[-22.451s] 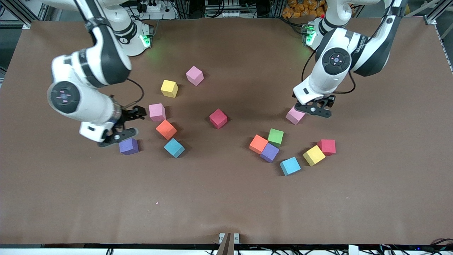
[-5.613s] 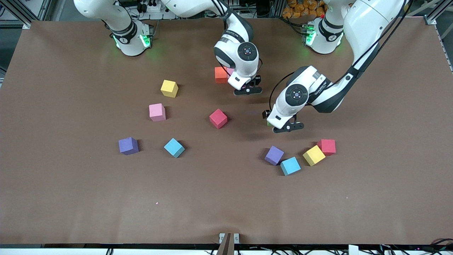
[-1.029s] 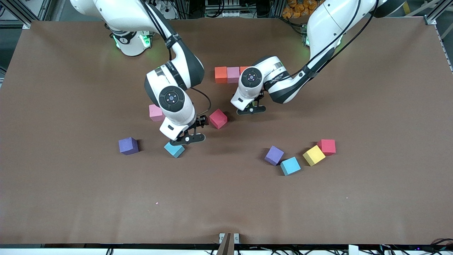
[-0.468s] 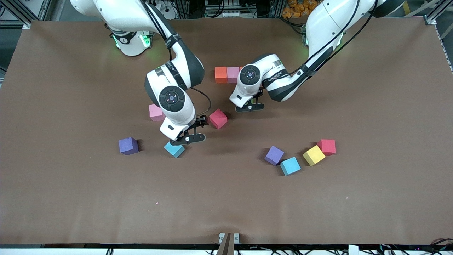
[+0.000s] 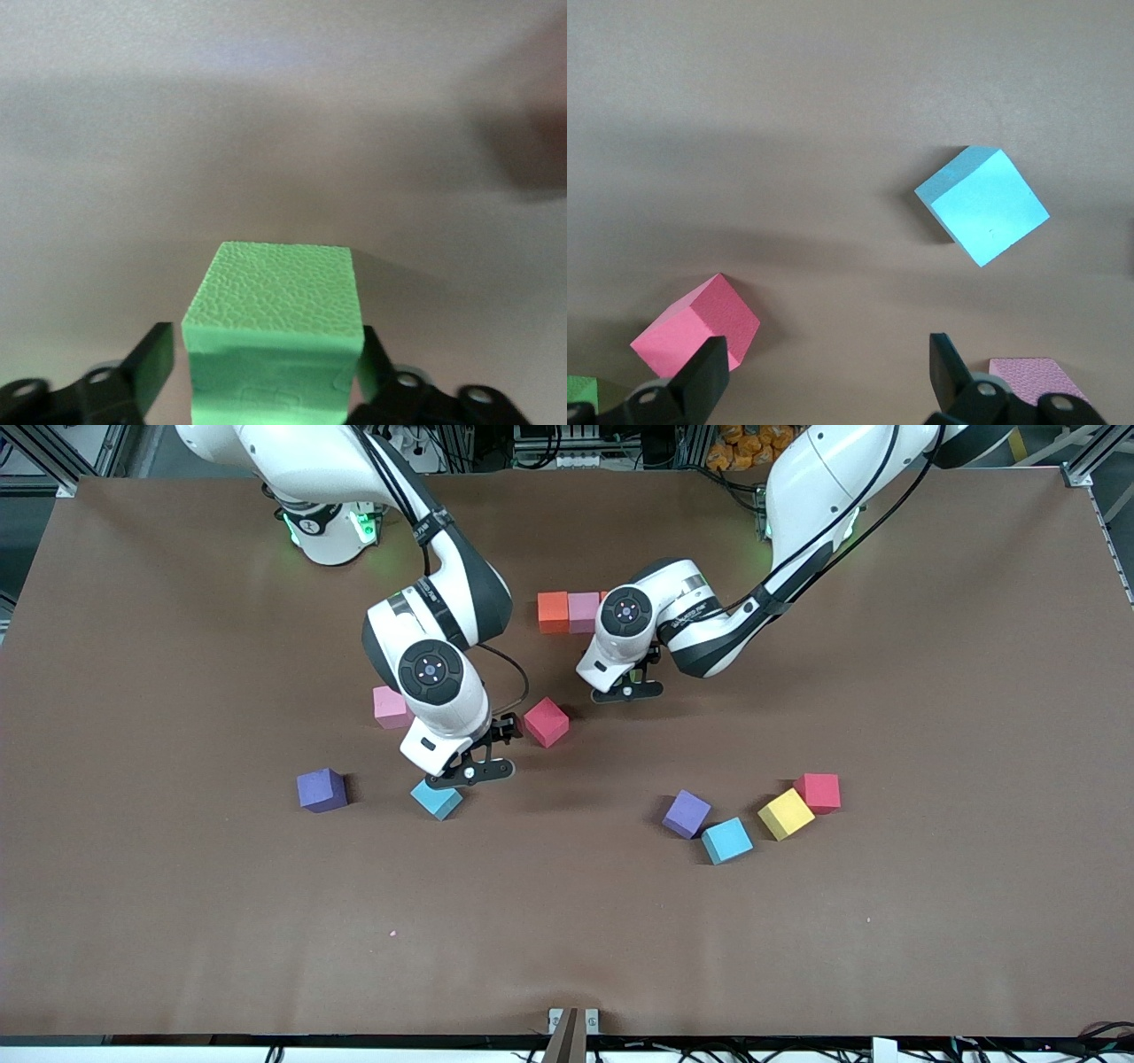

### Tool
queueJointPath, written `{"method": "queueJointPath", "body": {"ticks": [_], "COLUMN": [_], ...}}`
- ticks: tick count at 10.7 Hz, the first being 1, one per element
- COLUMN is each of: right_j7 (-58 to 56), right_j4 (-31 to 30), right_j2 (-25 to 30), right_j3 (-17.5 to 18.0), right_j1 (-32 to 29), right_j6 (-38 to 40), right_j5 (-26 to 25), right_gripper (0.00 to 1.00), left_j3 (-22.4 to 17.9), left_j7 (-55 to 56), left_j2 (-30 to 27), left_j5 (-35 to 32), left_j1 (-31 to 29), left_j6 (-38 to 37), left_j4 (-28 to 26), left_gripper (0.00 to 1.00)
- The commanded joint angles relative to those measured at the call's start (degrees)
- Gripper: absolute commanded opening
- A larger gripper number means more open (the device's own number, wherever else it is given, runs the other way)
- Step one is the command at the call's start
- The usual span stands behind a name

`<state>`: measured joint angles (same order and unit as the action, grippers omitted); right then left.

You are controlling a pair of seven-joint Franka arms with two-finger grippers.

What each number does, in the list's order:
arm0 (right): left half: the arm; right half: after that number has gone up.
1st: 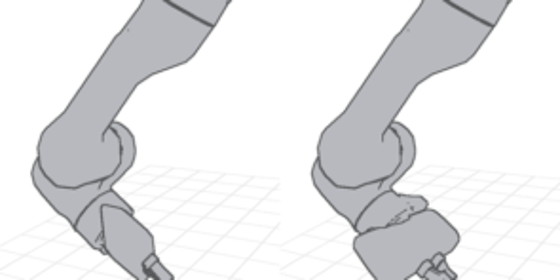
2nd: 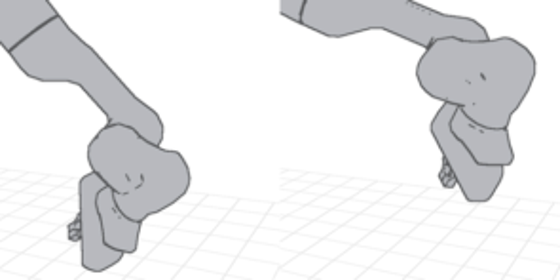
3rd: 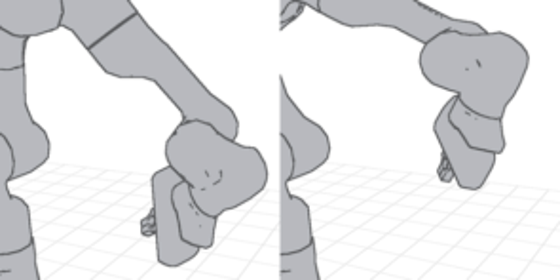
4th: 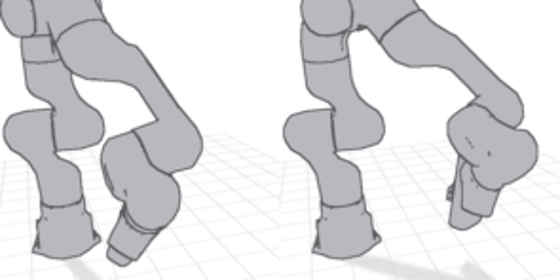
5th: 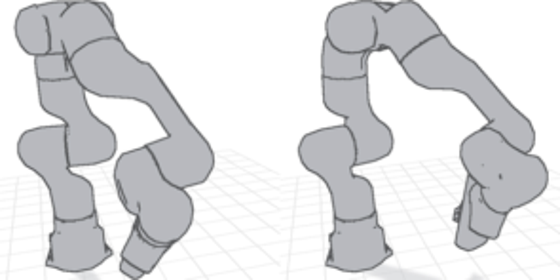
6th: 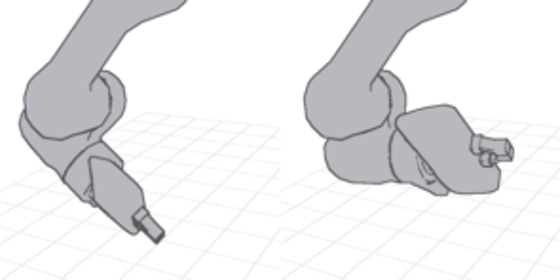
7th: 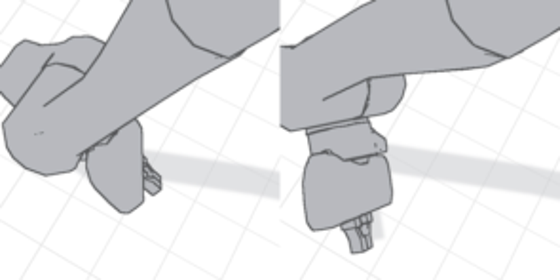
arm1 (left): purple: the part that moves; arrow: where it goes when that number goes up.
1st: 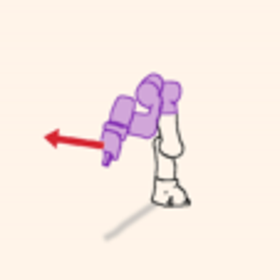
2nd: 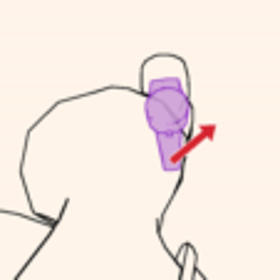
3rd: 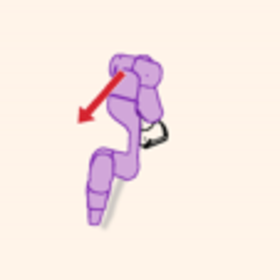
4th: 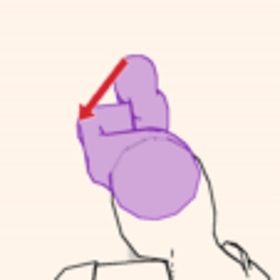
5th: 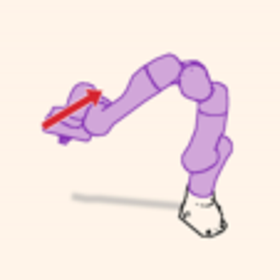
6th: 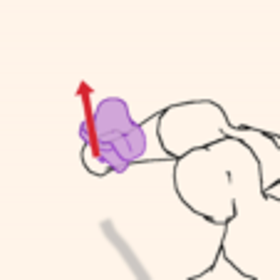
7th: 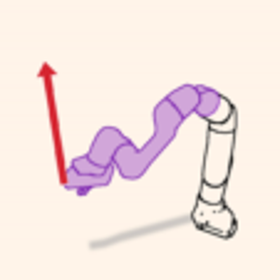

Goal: Form number 2 with 11 blocks

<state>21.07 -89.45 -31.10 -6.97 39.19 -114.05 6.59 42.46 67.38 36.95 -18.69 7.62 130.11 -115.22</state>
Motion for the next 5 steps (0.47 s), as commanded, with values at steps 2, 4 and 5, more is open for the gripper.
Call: {"method": "queueJointPath", "body": {"ticks": [2,4,5], "right_j7": [0.2,0.2,0.2], "right_j4": [0.2,0.2,0.2], "right_j2": [0.3,0.3,0.3], "right_j3": [0.6,0.5,0.6], "right_j1": [-0.3,-0.3,-0.3], "right_j6": [0.4,0.4,0.4], "right_j5": [-0.9,-0.9,-0.9], "right_gripper": [1.0,1.0,1.0], "left_j3": [0.8,1.0,1.0], "left_j7": [3.5,3.4,3.2], "left_j2": [-3.6,-6.2,-7.2], "left_j5": [0.7,2.3,2.5], "left_j1": [-1.4,-2.4,-3.8], "left_j6": [-0.6,-2.5,-3.4], "left_j4": [-0.3,1.2,2.2], "left_gripper": [1.0,1.0,1.0]}}
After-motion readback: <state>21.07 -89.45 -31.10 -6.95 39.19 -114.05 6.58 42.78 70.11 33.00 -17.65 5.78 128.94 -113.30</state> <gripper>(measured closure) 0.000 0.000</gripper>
